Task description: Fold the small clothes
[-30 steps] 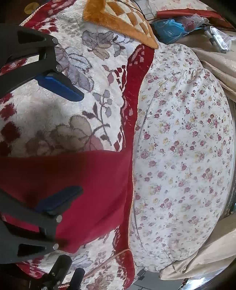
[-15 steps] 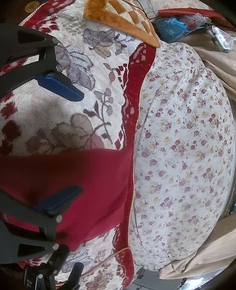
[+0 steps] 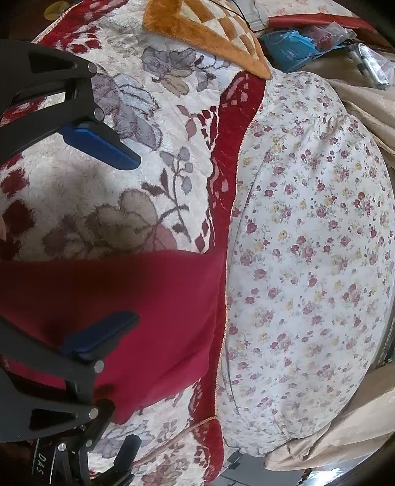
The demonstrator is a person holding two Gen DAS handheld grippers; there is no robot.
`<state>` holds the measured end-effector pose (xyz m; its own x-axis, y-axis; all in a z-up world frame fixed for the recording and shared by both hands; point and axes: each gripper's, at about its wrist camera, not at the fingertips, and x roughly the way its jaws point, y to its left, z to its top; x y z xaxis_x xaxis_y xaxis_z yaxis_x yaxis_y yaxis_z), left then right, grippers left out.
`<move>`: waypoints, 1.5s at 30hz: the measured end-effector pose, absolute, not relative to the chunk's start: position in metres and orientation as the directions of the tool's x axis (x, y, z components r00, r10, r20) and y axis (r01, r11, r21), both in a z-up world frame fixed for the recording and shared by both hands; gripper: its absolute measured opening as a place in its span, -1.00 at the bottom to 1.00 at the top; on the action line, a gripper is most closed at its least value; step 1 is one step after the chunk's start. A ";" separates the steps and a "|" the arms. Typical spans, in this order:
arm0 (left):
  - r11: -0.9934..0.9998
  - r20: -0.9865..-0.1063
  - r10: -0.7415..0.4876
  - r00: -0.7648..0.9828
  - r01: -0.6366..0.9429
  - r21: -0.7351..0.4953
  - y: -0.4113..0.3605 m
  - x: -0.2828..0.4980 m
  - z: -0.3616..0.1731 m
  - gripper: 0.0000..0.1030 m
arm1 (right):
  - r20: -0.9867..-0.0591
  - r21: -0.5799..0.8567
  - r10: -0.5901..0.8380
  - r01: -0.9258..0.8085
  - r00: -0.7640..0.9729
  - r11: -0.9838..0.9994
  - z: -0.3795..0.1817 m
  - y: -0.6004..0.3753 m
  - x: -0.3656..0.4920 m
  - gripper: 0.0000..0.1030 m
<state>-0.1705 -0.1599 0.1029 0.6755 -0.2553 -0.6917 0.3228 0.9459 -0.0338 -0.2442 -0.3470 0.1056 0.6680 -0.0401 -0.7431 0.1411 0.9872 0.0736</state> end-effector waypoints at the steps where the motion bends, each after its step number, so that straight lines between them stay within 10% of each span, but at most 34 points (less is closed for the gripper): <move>1: 0.946 -0.689 -0.253 0.679 0.323 -0.030 -0.160 -0.171 0.103 0.80 | -0.745 0.073 -0.042 0.144 0.665 0.987 0.105 -0.347 -0.244 0.87; 45: 0.956 -0.695 -0.219 0.685 0.293 -0.013 -0.162 -0.168 0.102 0.81 | -0.762 0.068 -0.041 0.142 0.646 0.988 0.097 -0.342 -0.239 0.87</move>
